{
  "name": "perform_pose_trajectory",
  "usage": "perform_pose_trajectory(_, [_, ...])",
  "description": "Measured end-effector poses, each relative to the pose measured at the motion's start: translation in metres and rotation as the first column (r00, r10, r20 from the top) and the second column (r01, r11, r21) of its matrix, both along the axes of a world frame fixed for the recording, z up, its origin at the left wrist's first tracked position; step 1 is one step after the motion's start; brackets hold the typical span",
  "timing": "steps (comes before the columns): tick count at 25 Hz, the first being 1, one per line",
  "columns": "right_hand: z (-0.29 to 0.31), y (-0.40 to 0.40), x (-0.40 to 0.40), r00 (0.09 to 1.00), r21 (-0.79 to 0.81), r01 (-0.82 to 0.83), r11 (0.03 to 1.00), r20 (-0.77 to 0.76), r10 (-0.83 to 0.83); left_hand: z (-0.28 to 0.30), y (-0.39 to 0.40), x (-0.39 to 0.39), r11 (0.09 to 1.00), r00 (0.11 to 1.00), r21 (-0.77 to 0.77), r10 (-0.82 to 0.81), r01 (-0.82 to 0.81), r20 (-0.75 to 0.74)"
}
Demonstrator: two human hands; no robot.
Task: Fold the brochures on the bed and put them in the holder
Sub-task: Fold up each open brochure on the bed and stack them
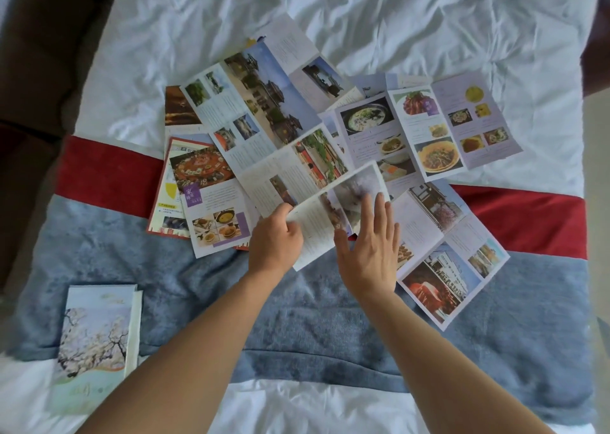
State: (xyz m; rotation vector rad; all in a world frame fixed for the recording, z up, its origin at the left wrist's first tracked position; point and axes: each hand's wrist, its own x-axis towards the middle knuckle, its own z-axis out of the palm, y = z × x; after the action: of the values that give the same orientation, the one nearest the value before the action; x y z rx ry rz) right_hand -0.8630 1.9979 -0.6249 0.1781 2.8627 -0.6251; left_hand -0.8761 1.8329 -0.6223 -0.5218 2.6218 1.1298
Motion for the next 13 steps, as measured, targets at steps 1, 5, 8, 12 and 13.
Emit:
perform_pose_trajectory(1, [-0.004, 0.000, -0.001, 0.998, 0.005, -0.031, 0.999, 0.056, 0.031, -0.004, -0.005, -0.003, 0.999, 0.999, -0.029, 0.032, -0.032, 0.019])
perform_pose_trajectory(5, [-0.021, -0.005, 0.001, 0.970, 0.058, -0.171, 0.984, 0.185, 0.157, -0.020, -0.024, -0.007, 0.990, 1.000, -0.144, -0.005, 0.004, -0.006])
perform_pose_trajectory(8, [-0.029, -0.013, 0.001, 0.969, 0.063, -0.183, 0.981, 0.181, 0.169, -0.034, -0.035, -0.004, 0.941, 0.984, -0.307, -0.168, 0.142, -0.057])
perform_pose_trajectory(12, [-0.028, -0.022, -0.008, 0.991, -0.107, 0.073, 0.992, 0.121, -0.059, -0.043, -0.033, -0.002, 0.991, 0.994, -0.074, -0.110, 0.110, 0.006])
perform_pose_trajectory(13, [-0.027, -0.024, -0.011, 0.982, -0.157, 0.168, 0.973, 0.112, -0.152, -0.044, -0.030, -0.002, 0.995, 0.995, -0.021, -0.097, 0.098, 0.014])
